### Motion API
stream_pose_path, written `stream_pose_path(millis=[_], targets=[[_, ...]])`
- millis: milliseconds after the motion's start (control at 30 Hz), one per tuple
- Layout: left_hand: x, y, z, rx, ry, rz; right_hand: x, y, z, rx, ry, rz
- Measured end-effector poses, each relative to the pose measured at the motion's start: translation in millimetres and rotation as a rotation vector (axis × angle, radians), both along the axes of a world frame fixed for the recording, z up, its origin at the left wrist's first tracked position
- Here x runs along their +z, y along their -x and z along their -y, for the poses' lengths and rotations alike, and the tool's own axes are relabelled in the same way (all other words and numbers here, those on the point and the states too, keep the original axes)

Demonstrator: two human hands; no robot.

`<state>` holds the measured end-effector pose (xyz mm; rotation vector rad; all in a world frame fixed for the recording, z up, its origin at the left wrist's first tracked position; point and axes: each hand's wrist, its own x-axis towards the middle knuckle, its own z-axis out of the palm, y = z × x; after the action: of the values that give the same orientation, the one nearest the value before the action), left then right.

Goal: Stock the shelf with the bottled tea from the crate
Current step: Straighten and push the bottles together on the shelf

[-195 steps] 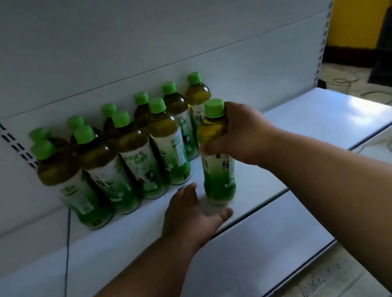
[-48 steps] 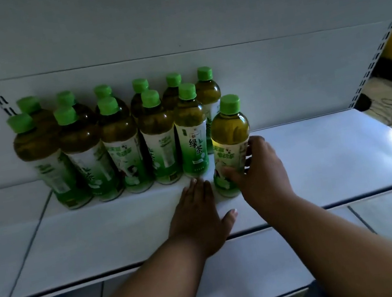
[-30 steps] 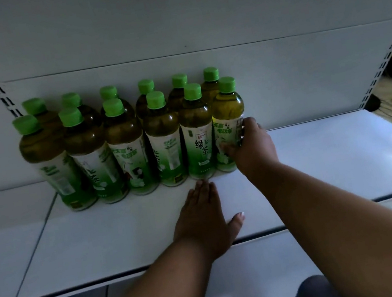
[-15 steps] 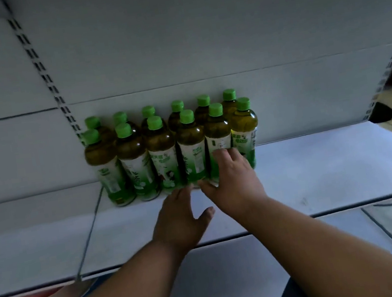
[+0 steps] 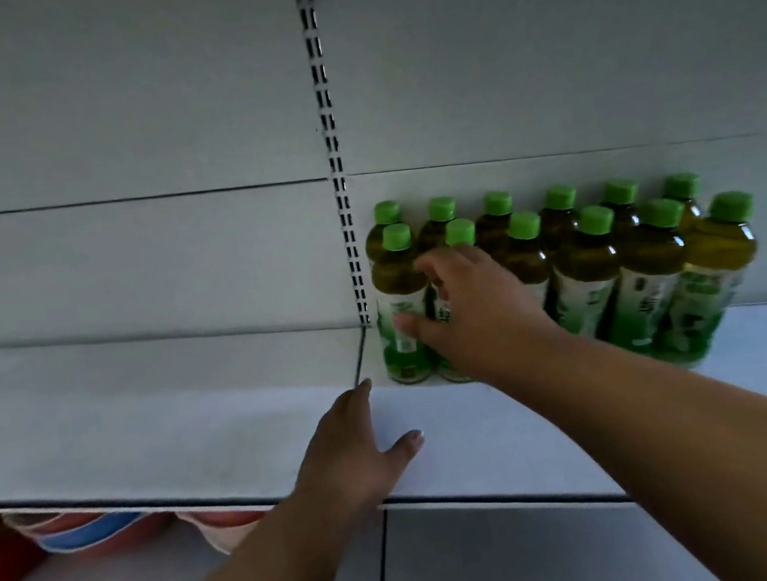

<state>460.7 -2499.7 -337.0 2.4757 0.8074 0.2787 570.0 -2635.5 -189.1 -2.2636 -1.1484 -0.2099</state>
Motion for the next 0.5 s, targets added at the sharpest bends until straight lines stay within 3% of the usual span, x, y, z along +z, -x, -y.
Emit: stream_pose_path(millis=[200, 400, 500], targets=[[-0.6, -43.5, -46.8, -0.148, -0.003, -0.012, 28.7, -27.3, -48.8, 0.019, 0.095, 0.157], [-4.3, -68.2, -62.2, -0.214, -0.058, -0.077, 54.2, -47.4, -77.7, -0.01, 0.443, 0.133], [-7.9, -76.3, -59.8, -0.246, -0.072, -0.057, 55.1, -51.9, -83.8, -0.016, 0.504, 0.073]])
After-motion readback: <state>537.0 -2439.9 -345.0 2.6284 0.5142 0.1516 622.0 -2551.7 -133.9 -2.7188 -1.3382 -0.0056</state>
